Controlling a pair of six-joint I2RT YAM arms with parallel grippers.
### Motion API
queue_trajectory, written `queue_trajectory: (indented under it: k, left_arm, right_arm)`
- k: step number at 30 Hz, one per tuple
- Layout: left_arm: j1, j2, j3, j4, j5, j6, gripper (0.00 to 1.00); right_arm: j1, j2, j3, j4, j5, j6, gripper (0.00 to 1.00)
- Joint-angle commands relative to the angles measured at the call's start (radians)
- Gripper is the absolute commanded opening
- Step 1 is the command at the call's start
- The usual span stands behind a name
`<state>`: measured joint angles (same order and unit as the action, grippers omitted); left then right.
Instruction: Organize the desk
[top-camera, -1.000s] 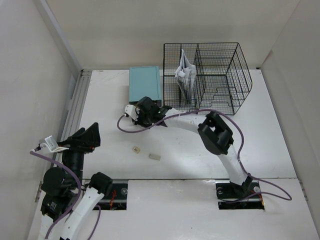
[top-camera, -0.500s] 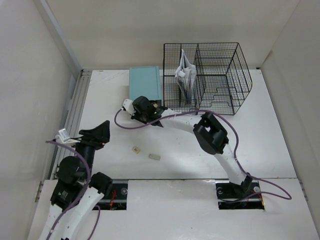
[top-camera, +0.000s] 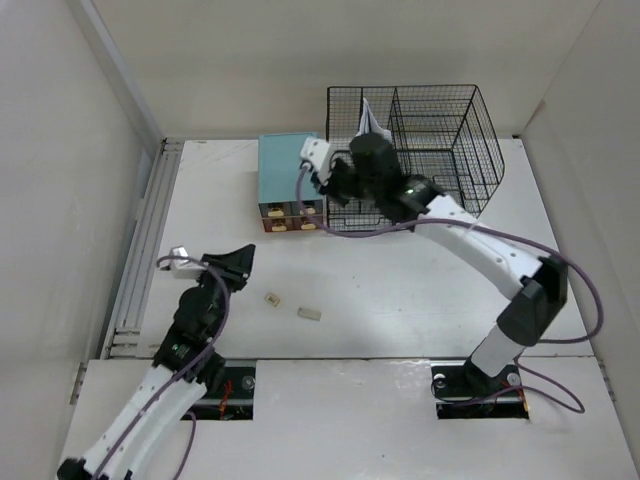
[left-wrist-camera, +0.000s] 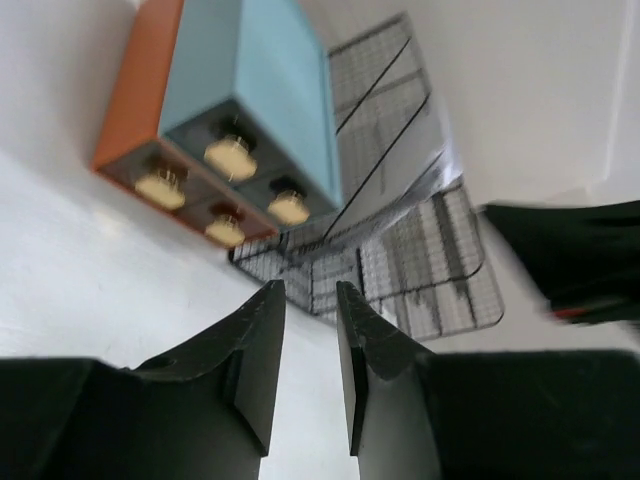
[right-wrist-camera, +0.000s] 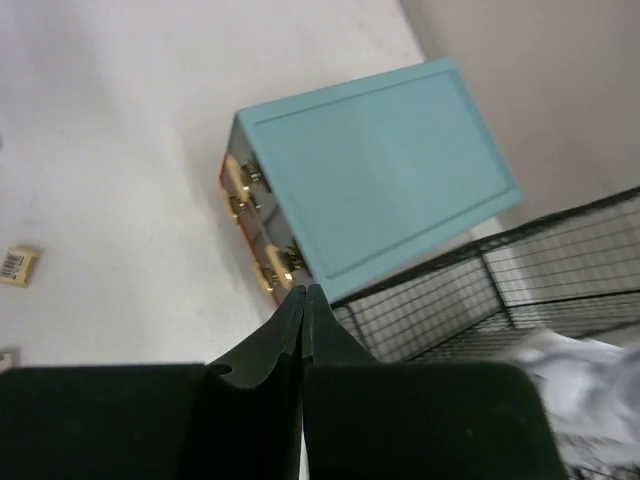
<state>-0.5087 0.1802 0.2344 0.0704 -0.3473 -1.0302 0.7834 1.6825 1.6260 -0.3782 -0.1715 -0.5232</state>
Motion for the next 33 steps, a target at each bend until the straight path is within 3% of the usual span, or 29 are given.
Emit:
queue_trajectory:
  k: [1, 4, 5, 6, 9, 11, 13, 22, 33]
  left_arm:
    - [0.027, 0.262, -0.096, 0.427, 0.158, -0.094, 0.24]
    - [0.077, 0.521, -0.096, 0.691, 0.307, -0.107, 0.27]
    - [0.088, 0.686, -0.086, 0.757, 0.335, -0.116, 0.32]
    - [0.088, 0.759, -0.064, 0.816, 0.347, -0.116, 0.39]
    - [0.098, 0.974, -0.018, 0.946, 0.338, -0.116, 0.56]
    - [0.088, 1.083, 0.04, 1.011, 0.329, -0.116, 0.64]
    - [0.078, 1.149, 0.071, 1.028, 0.317, -0.116, 0.65]
    - [0.047, 1.484, 0.16, 1.209, 0.271, -0.238, 0.64]
    - [-0.004, 1.69, 0.2, 1.353, 0.156, -0.311, 0.56]
  right_arm:
    - [-0.078, -0.09, -0.018, -0.036, -0.219, 0.04, 0.0]
    - [-0.157, -0.148, -0.029, -0.036, -0.359, 0.054, 0.0]
    - [-0.191, -0.158, -0.04, -0.036, -0.449, 0.054, 0.08]
    - [-0.213, -0.167, -0.04, -0.036, -0.5, 0.054, 0.33]
    - [-0.254, -0.214, -0.106, 0.004, -0.626, 0.074, 0.43]
    - [-0.276, -0.233, -0.115, 0.013, -0.626, 0.074, 0.43]
    - [-0.294, -0.247, -0.127, 0.025, -0.643, 0.083, 0.43]
    - [-0.332, -0.314, -0.19, 0.056, -0.694, 0.104, 0.42]
    - [-0.332, -0.346, -0.219, 0.084, -0.723, 0.114, 0.42]
